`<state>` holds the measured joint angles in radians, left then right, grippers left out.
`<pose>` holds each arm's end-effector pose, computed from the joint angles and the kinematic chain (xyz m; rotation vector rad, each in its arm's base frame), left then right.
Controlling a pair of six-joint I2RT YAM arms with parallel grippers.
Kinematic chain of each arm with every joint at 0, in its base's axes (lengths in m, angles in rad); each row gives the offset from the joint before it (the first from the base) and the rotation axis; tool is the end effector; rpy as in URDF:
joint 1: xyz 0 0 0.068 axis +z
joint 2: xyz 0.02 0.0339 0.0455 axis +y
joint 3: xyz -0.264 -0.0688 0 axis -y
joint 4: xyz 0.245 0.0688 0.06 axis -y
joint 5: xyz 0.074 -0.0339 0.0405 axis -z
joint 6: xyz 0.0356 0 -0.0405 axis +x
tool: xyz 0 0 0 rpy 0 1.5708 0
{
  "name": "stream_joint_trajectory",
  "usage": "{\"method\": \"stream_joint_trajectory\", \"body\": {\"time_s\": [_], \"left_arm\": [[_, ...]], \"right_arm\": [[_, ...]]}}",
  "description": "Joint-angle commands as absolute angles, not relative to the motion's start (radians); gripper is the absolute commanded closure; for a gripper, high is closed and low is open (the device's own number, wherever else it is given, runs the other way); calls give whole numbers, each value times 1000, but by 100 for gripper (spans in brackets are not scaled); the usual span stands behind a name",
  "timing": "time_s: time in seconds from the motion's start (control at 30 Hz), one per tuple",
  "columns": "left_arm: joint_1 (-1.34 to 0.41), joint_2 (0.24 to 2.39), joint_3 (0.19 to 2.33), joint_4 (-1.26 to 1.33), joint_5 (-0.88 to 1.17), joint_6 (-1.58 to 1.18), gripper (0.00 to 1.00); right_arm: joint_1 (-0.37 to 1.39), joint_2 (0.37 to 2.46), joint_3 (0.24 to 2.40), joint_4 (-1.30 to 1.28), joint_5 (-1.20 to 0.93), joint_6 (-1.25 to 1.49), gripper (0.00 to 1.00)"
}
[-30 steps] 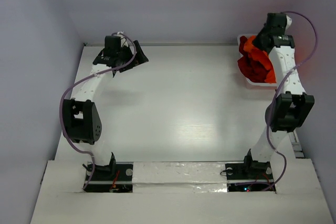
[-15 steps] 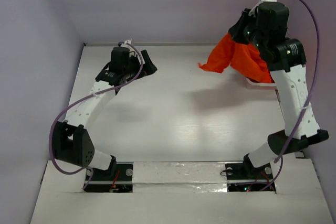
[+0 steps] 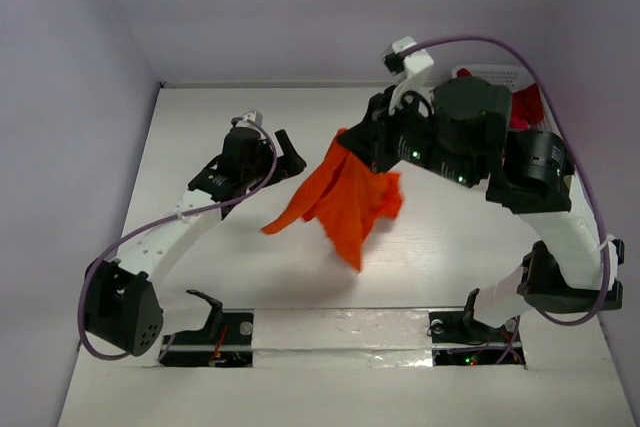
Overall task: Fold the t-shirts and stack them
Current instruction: Move the tshirt to the center of the board
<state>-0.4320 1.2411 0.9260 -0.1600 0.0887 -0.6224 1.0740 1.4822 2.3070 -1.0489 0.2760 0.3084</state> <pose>0.2560 -0.1215 0.2943 -0.1449 2.1230 -0.7346 0.1155 0.1927 0.5731 -0.4974 1.7802 0.7376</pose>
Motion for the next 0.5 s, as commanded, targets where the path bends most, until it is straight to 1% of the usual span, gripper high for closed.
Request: {"method": "stream_joint_trajectory", "body": {"time_s": [0.0,0.2,0.37,0.47], "left_arm": [[-456,1195,919,-123,40,-650,1],[-456,1131,943,-172,9,-654,1],[-456,1131,1020,-232,9,-641,1],[-456,1109,1041,-247,9,-641,1]], "right_arm": [[1201,1517,2381,-1080,445,293,100],[1224,1470,2296,-977,423,319,100],[1224,1537,2356,-1019,478,305,100],[1215,1571,2326,-1014,486,321,100]]}}
